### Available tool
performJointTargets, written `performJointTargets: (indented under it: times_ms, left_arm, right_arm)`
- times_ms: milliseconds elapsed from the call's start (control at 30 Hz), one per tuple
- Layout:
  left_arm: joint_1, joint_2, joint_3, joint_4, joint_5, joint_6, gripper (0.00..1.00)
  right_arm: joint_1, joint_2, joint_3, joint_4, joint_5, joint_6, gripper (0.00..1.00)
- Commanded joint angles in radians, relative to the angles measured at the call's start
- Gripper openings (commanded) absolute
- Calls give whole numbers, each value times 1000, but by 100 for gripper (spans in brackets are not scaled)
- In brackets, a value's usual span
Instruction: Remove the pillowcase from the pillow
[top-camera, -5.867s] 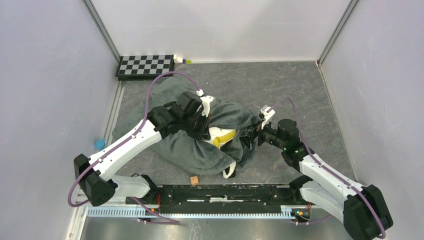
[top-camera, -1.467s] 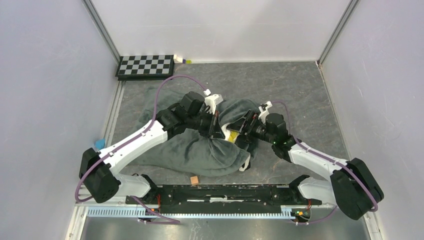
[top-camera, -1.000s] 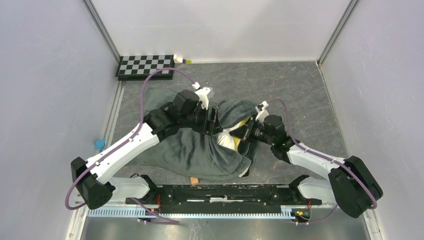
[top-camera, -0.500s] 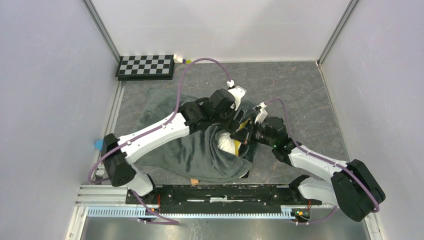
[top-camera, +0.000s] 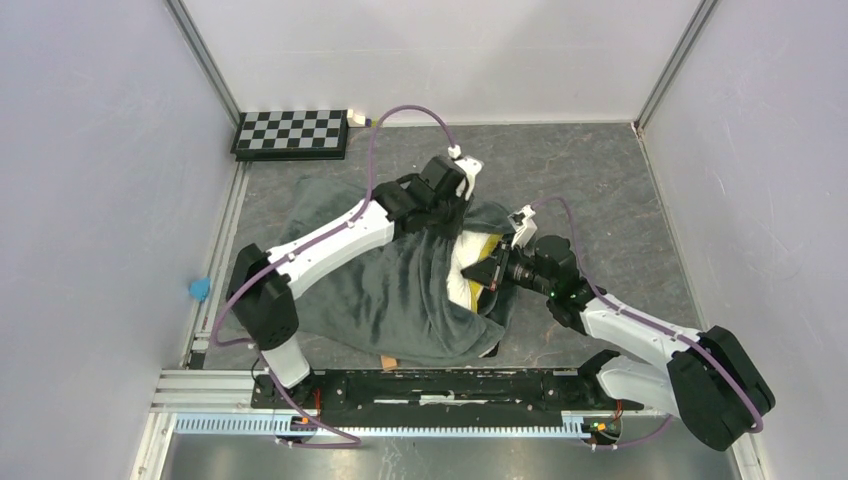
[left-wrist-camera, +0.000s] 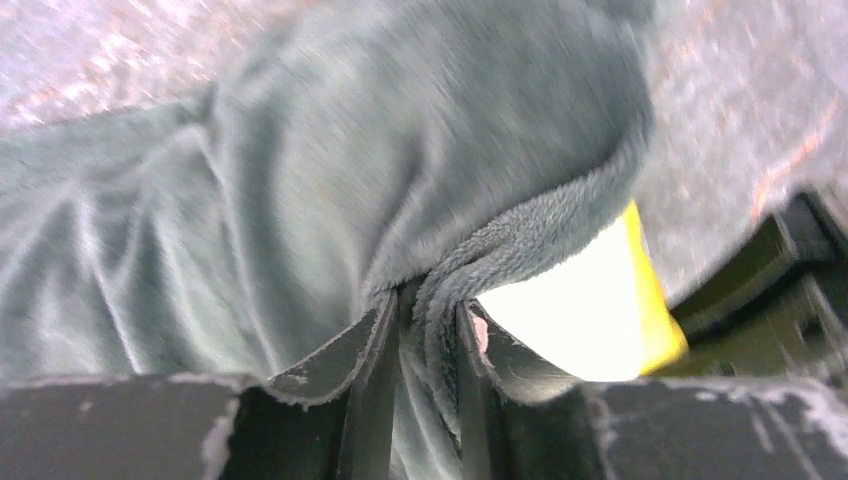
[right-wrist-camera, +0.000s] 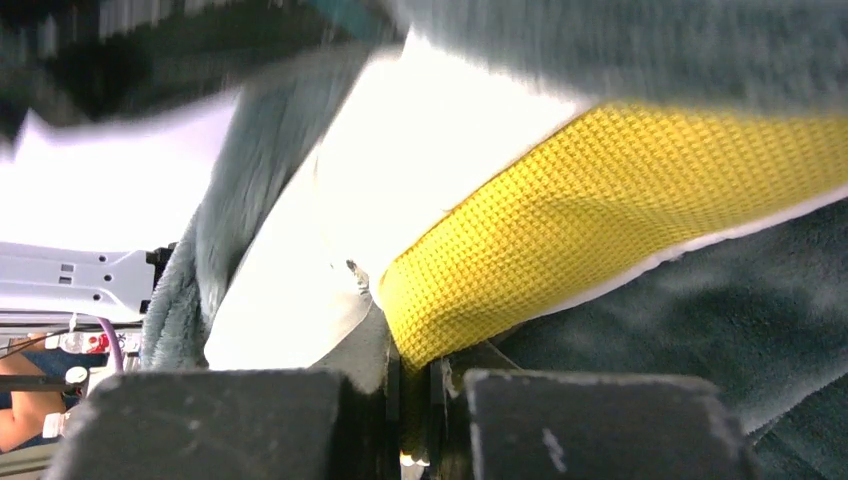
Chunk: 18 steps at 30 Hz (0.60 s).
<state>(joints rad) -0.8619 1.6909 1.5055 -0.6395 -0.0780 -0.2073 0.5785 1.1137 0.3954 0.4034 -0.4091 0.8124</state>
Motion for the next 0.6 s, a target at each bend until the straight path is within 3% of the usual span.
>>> performJointTargets:
  times_ms: [0,167,300,433,567]
  left_arm:
    - [89,109,149,112,45,-37,29]
    - [116,302,336,46,-26,-44,17]
    - [159,372,335,-2,-107,-58,13]
    - [206,343,194,-10,-177,-59,4]
    - [262,169,-152,173,-240,-106,3]
  right_arm:
    - [6,-26,-27,131,-76,-2,0]
    - [12,-38,-28,148,-113,0,0]
    - [12,-92,35,6,-52,-89,0]
    - [11,-155,167,-237,137,-238,0]
    - [9,-202,256,-397,386,-333,0]
